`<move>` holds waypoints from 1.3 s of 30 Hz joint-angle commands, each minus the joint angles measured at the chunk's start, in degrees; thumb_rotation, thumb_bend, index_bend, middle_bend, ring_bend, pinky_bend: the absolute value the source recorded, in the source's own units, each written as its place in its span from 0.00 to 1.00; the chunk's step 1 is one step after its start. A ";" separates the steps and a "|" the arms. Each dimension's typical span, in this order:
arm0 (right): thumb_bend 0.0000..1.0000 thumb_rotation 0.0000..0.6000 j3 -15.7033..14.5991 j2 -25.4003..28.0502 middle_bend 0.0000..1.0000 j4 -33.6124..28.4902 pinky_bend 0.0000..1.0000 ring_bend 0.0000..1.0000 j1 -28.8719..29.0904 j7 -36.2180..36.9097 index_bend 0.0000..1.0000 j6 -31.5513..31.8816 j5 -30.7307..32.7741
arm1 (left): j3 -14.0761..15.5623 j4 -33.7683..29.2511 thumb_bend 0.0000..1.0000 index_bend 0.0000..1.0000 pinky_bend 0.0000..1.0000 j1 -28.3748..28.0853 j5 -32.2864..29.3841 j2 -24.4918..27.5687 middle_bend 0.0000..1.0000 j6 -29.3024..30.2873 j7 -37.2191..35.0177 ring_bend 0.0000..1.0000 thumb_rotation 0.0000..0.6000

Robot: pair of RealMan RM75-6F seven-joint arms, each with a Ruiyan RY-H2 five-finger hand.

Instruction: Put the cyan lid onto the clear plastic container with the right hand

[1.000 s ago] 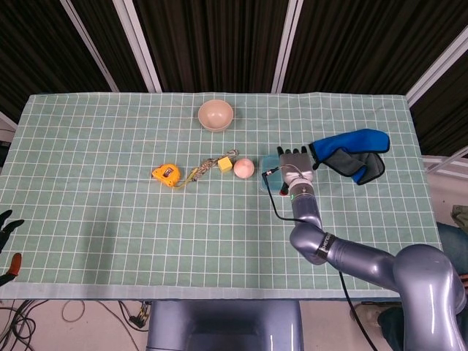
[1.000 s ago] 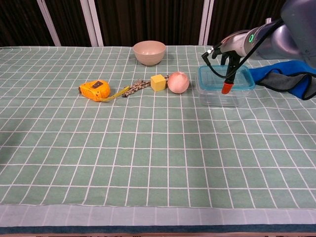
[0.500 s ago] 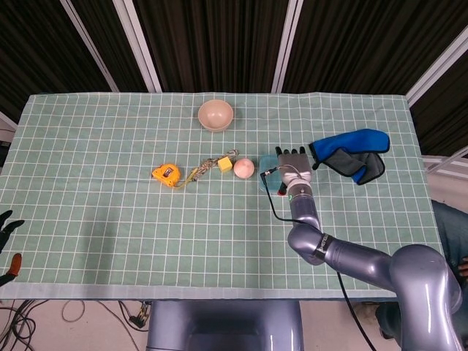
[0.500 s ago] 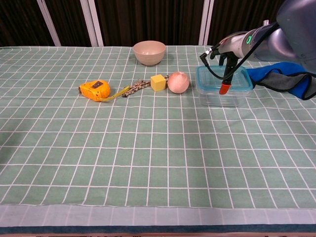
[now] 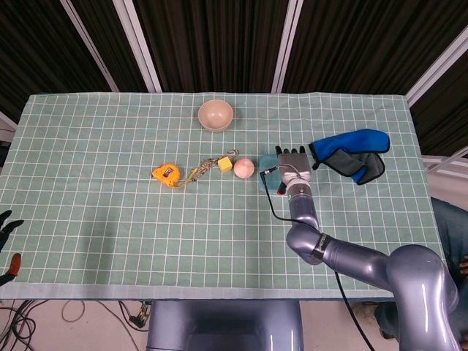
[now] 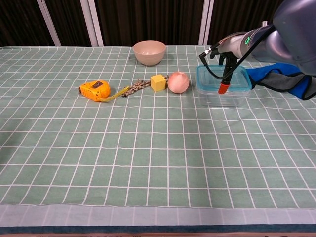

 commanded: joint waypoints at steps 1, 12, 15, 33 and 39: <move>0.08 1.00 -0.03 -0.04 0.51 -0.03 0.00 0.15 -0.02 0.00 0.02 0.15 -0.11 | 0.00 -0.01 0.52 0.15 0.00 0.01 0.00 0.01 0.00 -0.01 0.00 0.00 1.00; 0.08 1.00 0.00 -0.27 0.51 0.15 0.00 0.15 -0.23 0.25 0.02 0.47 -0.73 | -0.01 -0.05 0.52 0.15 0.00 0.04 0.00 0.00 0.00 0.03 0.00 0.00 1.00; 0.08 1.00 -0.12 -0.33 0.51 0.11 0.00 0.15 -0.31 0.16 0.02 0.50 -0.82 | -0.02 -0.04 0.52 0.15 0.00 0.05 -0.01 0.01 0.00 0.02 -0.03 0.00 1.00; 0.08 1.00 -0.16 -0.46 0.51 -0.07 0.00 0.15 -0.53 -0.10 0.02 0.75 -1.10 | -0.02 -0.04 0.52 0.15 0.00 0.07 -0.06 0.02 0.00 -0.06 0.00 0.00 1.00; 0.08 1.00 -0.19 -0.62 0.51 0.01 0.00 0.15 -0.60 -0.15 0.02 0.70 -1.19 | -0.04 -0.06 0.52 0.15 0.00 0.07 -0.09 0.02 0.00 -0.07 0.04 0.00 1.00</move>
